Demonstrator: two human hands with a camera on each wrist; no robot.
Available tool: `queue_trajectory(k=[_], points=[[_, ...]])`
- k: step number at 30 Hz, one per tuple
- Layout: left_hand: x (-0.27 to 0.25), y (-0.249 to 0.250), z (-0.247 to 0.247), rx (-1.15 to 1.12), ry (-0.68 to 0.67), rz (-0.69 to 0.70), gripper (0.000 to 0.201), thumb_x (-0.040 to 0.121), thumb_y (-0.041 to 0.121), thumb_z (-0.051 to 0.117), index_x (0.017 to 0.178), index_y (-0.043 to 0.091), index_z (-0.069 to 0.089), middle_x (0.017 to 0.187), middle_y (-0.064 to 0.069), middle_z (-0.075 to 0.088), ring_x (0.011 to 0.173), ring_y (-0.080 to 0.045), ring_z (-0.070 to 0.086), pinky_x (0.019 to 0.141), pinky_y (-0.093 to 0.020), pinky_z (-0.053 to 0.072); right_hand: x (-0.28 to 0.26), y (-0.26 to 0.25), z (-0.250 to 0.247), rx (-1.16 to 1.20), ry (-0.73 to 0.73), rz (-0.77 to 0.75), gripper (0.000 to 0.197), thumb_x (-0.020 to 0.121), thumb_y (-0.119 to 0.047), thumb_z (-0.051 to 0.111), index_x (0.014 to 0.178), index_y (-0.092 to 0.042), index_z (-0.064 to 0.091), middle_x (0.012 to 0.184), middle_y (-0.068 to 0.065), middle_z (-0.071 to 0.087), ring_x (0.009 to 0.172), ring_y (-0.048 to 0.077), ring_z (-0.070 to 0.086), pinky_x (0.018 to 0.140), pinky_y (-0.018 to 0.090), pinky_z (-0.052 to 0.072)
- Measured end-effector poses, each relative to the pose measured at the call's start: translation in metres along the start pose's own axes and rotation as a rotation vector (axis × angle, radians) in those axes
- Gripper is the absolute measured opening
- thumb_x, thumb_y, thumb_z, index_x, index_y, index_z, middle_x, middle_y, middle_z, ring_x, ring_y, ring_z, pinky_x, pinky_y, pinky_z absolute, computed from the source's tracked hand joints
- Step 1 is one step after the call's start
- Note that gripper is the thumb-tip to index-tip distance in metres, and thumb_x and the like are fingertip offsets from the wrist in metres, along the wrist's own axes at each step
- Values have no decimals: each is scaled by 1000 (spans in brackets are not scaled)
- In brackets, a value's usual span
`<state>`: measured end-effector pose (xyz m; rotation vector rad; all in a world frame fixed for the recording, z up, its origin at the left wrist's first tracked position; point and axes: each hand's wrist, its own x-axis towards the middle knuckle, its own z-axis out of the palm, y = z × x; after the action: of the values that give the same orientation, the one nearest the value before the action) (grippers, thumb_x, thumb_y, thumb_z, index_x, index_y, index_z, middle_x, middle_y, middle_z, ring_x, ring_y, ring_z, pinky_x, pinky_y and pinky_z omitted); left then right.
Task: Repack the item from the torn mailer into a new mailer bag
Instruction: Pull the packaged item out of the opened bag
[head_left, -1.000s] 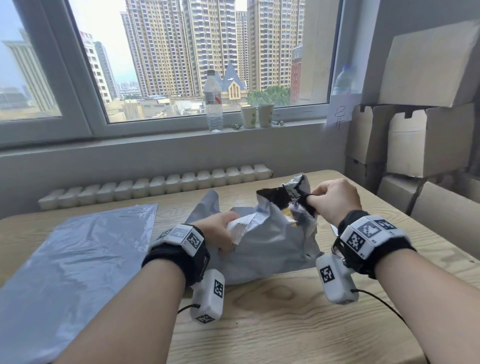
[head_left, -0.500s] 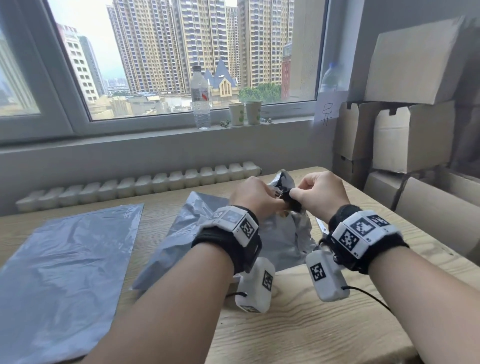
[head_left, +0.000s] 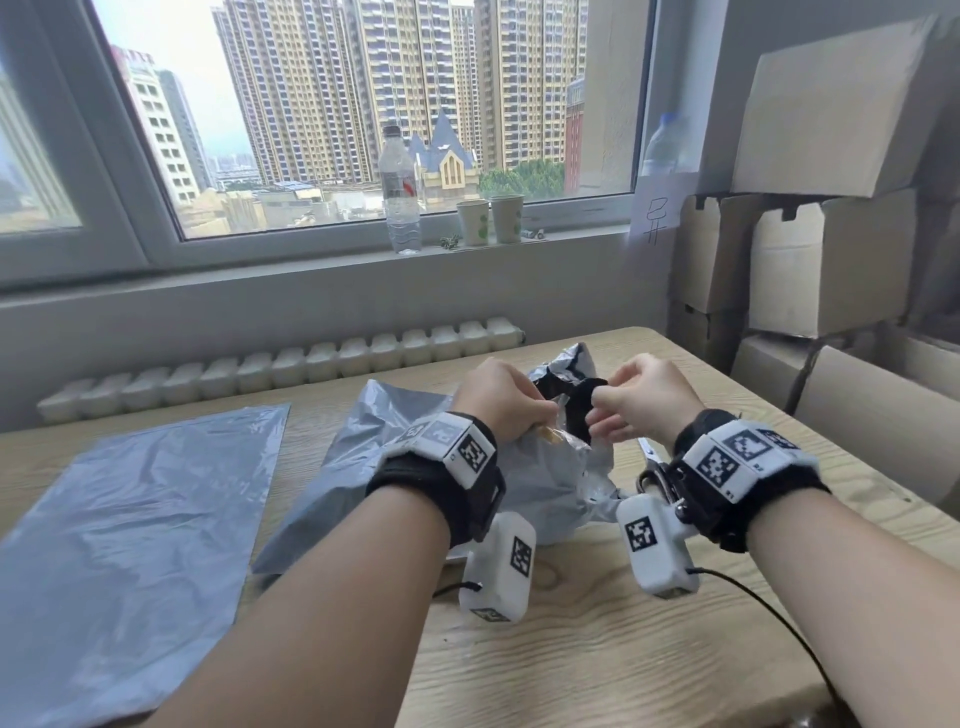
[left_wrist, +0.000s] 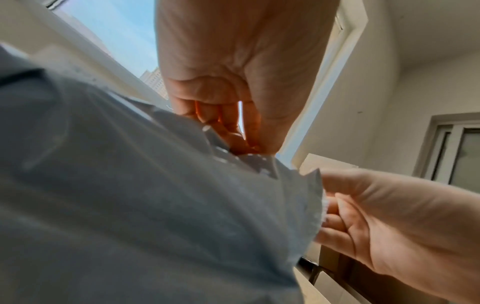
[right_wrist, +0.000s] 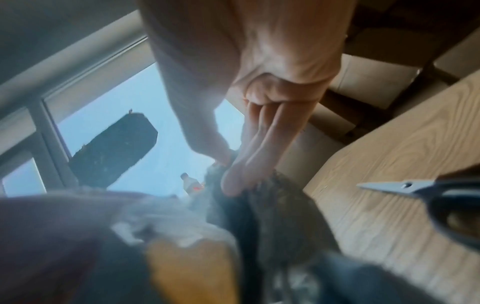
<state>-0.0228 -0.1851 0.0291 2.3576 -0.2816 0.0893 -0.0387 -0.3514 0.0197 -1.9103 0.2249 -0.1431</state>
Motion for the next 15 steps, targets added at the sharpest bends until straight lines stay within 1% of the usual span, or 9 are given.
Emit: queue_trajectory(k=[3,5,6,8,9,10,12,14,15], points=[[4,-8,2,-71,7,-29,11,76,25,74,67,18,76,62,-2,69,59,-13,58,65,-29,53,-8,-8,10,15,-181,-20,7,88,-4,58,94,-5,54,83,18,69,70,26,66,68,36,58],[4,-14,0,-157,26,-41,11,83,18,68,76,17,77,67,-2,69,64,-15,61,71,-32,55,-12,-2,17,-142,-286,24,5,91,-15,61,94,-12,61,89,12,63,78,22,61,68,34,56],[4,-18,-3,-171,61,-44,17,85,11,62,79,18,76,73,-1,70,70,-16,63,77,-34,56,-12,3,21,-223,-318,50,10,93,-19,58,98,-12,63,92,12,62,80,22,58,71,36,56],[4,-32,-16,-104,107,-92,37,84,-3,48,89,21,75,88,3,67,90,-15,64,88,-34,55,-7,13,29,-333,-305,86,25,95,-19,53,112,-4,64,100,17,63,81,22,54,81,42,55],[3,-42,-24,-44,92,-126,43,81,-6,43,96,21,74,94,4,64,98,-15,61,93,-34,53,-4,18,33,-352,-275,90,28,95,-15,51,115,1,63,102,21,64,80,23,54,81,42,54],[1,-54,-32,32,48,-171,45,79,-6,44,102,22,71,99,4,61,103,-16,59,96,-35,51,-2,21,36,-366,-249,92,29,95,-13,51,115,4,63,99,22,64,79,24,54,75,41,53],[-4,-76,-46,192,-59,-285,44,72,4,59,111,24,66,110,0,61,107,-19,56,97,-38,50,3,24,40,-397,-238,114,28,94,-13,51,108,6,67,84,16,60,73,24,53,64,34,46],[-11,-98,-53,289,-127,-397,67,65,26,73,130,25,57,133,-2,55,121,-23,51,101,-36,45,9,26,43,-402,-221,150,22,93,-14,52,90,2,67,75,11,56,69,25,54,61,31,45],[-15,-106,-54,301,-150,-425,74,68,33,75,138,24,51,142,-2,48,129,-24,46,105,-34,41,12,29,43,-398,-196,164,21,93,-14,53,77,-4,62,72,9,55,65,24,53,60,29,46]])
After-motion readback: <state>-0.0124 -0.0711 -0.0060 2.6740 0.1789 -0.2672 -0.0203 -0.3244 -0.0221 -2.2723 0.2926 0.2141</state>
